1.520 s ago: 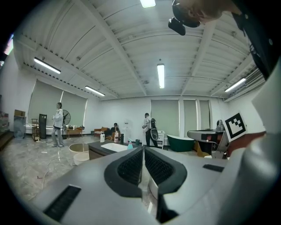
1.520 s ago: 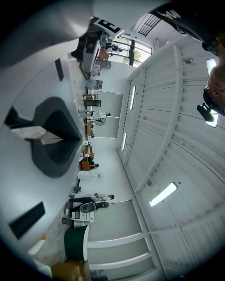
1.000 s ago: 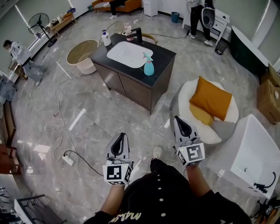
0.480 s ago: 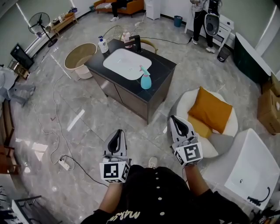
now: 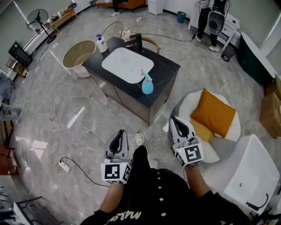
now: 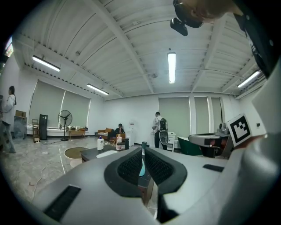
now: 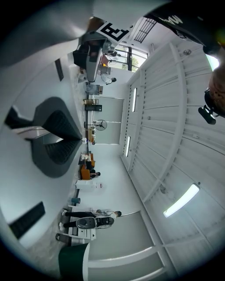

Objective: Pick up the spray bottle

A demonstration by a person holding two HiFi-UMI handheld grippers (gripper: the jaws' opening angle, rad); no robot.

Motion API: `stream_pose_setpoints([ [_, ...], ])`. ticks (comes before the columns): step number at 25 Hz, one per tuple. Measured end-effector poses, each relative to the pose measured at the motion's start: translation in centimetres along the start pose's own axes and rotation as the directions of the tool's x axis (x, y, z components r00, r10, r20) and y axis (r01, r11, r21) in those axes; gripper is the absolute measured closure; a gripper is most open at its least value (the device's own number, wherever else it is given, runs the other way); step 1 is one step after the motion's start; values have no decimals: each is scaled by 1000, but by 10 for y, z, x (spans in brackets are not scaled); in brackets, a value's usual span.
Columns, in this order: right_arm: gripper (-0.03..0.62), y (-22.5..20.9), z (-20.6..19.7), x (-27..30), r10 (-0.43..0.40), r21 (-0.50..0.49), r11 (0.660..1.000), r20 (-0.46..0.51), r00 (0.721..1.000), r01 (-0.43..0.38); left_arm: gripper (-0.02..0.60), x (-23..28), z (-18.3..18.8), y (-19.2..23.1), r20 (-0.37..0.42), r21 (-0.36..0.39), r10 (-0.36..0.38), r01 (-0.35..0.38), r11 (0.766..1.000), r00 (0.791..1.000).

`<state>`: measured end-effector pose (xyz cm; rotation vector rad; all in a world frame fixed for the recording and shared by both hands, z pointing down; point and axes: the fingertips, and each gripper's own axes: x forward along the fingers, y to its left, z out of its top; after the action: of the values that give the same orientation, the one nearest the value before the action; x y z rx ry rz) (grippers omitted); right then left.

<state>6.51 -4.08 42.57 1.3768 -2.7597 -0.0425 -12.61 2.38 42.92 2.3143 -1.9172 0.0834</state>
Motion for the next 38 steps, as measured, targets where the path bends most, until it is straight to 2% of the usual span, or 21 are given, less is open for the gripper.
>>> stream_pose_setpoints([
  [9, 599, -57, 15, 103, -24, -38, 999, 15, 1000, 24, 554, 122, 26, 41, 26, 6, -40, 40, 999, 999],
  [16, 599, -93, 23, 190, -57, -33, 998, 17, 998, 58, 554, 204, 50, 81, 30, 30, -101, 100, 995, 994],
  [24, 599, -106, 14, 240, -39, -33, 999, -6, 999, 39, 554, 253, 46, 108, -16, 5, -121, 121, 993, 993],
  [29, 597, -108, -9, 259, 35, -9, 999, -54, 998, -36, 554, 268, 27, 109, -70, -38, -109, 107, 994, 992],
  [30, 580, -104, -17, 263, 69, 4, 998, -73, 995, -68, 554, 269, 24, 110, -82, -45, -102, 98, 994, 991],
  [33, 379, -93, -49, 279, 178, 30, 984, -144, 973, -175, 554, 272, 13, 111, -118, -65, -76, 69, 996, 990],
  [38, 335, -78, -121, 307, 311, 30, 949, -250, 917, -314, 554, 277, -17, 115, -182, -87, -43, 28, 996, 982],
])
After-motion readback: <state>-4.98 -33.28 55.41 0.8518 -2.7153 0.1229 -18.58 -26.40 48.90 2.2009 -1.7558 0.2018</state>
